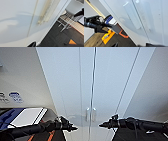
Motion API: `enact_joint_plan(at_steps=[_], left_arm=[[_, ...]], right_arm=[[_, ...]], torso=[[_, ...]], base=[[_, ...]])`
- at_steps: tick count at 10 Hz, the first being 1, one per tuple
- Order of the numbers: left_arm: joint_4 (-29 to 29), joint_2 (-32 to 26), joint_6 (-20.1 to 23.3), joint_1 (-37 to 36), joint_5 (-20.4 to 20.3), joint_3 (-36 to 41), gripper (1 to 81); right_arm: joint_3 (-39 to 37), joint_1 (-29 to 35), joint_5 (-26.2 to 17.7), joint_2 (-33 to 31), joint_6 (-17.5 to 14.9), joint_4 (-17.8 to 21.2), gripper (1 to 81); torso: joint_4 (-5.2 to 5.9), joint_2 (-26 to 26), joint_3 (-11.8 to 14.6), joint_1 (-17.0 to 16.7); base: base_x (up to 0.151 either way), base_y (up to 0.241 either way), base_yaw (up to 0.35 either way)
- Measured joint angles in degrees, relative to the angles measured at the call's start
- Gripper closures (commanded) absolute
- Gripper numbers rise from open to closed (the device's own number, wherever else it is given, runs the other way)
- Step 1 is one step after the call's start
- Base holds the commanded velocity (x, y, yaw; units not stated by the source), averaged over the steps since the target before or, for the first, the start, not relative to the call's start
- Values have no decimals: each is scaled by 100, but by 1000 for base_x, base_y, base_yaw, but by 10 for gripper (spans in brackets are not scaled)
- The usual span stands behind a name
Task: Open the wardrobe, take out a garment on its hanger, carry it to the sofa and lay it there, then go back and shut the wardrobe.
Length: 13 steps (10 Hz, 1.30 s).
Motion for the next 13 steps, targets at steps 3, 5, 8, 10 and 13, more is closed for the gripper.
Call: enact_joint_plan(at_steps=[3,5,8,10,13], left_arm=[[-5,503,-39,-179,41,-455,10],[-10,741,-127,-201,41,-711,10],[-18,1174,-155,-232,15,-1139,10],[-18,1467,-166,-250,-10,-1568,10],[-21,1813,-166,-278,-127,-1960,10]], right_arm=[[-322,350,-49,190,143,2,10],[-466,466,-39,352,187,0,10],[-970,499,-44,669,193,0,10],[-1373,494,-41,984,195,0,10],[-1952,524,4,1395,195,-11,10]], torso=[[0,4,-5,4],[0,4,-7,6],[0,6,-9,6],[0,6,-9,6],[0,9,-11,9]], base=[[0,0,0],[0,0,0],[0,0,0],[0,0,0],[0,0,0]])
